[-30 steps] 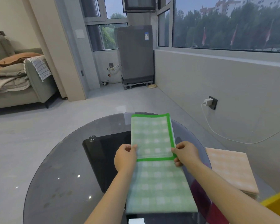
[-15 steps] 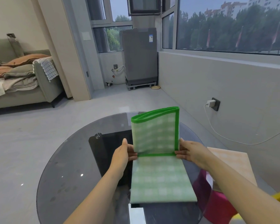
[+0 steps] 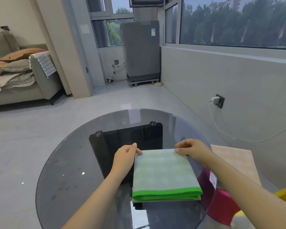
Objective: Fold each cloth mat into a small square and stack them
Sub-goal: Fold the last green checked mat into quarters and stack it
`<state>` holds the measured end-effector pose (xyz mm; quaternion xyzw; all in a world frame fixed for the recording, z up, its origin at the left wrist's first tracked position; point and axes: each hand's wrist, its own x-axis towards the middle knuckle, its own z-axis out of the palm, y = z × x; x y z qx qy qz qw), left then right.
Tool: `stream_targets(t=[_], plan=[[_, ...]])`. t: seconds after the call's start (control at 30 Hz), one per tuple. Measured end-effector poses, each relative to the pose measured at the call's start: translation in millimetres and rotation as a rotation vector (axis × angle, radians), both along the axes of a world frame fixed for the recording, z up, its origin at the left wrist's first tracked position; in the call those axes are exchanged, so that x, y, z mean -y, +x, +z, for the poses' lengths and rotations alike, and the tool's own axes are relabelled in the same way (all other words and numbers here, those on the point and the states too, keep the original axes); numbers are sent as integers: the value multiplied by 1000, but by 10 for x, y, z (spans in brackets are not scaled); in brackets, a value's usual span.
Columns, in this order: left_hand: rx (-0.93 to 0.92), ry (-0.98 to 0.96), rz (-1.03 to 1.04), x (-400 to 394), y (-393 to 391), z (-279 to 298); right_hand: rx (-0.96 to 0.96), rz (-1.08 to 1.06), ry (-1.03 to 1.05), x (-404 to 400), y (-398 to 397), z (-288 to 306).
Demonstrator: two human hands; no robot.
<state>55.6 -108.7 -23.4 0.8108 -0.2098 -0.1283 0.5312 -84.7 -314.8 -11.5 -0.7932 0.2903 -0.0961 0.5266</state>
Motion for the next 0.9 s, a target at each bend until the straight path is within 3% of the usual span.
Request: stream_targets(t=[0.2, 0.3, 0.37, 0.47, 0.57, 0.63, 0.9], plan=[[168, 55, -76, 41, -84, 4, -73, 50, -216, -51, 32, -42], [313, 235, -128, 89, -138, -41, -126, 69, -397, -126, 55, -70], [510, 428, -130, 90, -213, -88, -211, 69, -628, -241, 34, -65], [746, 459, -185, 123, -376, -59, -229, 127, -874, -446, -7, -53], [594, 593, -386, 209, -513, -83, -227, 235, -890, -618, -25, -116], [619, 676, -437, 217, -562, -153, -256, 281, -856, -674, -52, -191], [622, 762, -305, 126, -504, -267, -365, 213, -841, -633, -116, -346]])
